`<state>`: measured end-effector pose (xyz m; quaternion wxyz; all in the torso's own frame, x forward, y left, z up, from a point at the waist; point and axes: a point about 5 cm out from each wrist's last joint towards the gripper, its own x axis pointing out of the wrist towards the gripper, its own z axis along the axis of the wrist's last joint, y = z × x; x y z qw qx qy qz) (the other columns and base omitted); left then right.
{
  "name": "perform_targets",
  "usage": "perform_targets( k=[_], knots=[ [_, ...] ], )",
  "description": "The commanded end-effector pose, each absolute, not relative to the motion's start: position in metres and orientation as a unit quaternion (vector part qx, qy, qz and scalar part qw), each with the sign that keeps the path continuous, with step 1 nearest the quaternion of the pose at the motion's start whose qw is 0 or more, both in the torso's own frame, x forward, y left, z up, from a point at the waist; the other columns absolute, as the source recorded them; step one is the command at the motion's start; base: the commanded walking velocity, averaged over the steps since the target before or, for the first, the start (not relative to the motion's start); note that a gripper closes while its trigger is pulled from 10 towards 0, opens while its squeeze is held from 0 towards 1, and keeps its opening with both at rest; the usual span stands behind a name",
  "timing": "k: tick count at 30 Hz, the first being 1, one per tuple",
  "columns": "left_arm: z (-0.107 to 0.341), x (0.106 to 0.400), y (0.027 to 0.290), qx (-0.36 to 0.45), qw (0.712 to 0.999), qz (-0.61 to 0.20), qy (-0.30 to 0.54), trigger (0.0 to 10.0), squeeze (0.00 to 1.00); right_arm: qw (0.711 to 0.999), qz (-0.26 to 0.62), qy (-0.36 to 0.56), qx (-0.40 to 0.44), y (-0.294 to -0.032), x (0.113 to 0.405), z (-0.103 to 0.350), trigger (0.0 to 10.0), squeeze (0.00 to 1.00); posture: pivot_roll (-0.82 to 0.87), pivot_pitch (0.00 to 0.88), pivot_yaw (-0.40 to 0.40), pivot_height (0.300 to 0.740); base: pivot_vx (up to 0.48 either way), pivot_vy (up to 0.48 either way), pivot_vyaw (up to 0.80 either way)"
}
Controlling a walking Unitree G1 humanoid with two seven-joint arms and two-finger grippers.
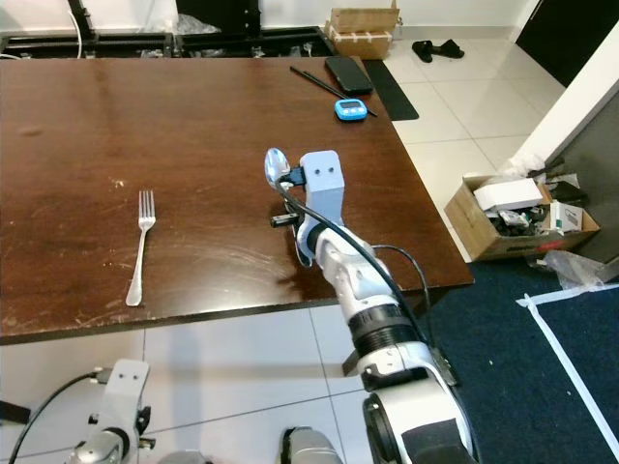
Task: Setting the table
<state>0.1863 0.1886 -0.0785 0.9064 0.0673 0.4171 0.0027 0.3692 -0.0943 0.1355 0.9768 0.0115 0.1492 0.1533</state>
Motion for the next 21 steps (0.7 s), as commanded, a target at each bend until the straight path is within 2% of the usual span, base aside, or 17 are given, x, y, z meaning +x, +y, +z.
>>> perform_targets(
  k=[1, 8, 21],
  knots=[
    [-0.081, 0.182, 0.188, 0.062, 0.903, 0.005, 0.426, 10.0, 0.00, 0.973, 0.142, 0.180, 0.010, -0.092, 0.367, 0.125, 10.0, 0.00, 0.04, 0.092, -0.007, 0.740, 0.000, 0.000, 0.00],
    [-0.080, 0.185, 0.186, 0.061, 0.904, 0.003, 0.423, 10.0, 0.00, 0.962, 0.139, 0.231, 0.047, -0.082, 0.369, 0.119, 10.0, 0.00, 0.03, 0.107, -0.008, 0.740, 0.000, 0.000, 0.00],
    [-0.080, 0.184, 0.187, 0.058, 0.904, 0.005, 0.424, 10.0, 0.00, 0.948, 0.111, 0.268, 0.128, -0.079, 0.378, 0.124, 10.0, 0.00, 0.03, 0.115, -0.015, 0.740, 0.000, 0.000, 0.00]
  ],
)
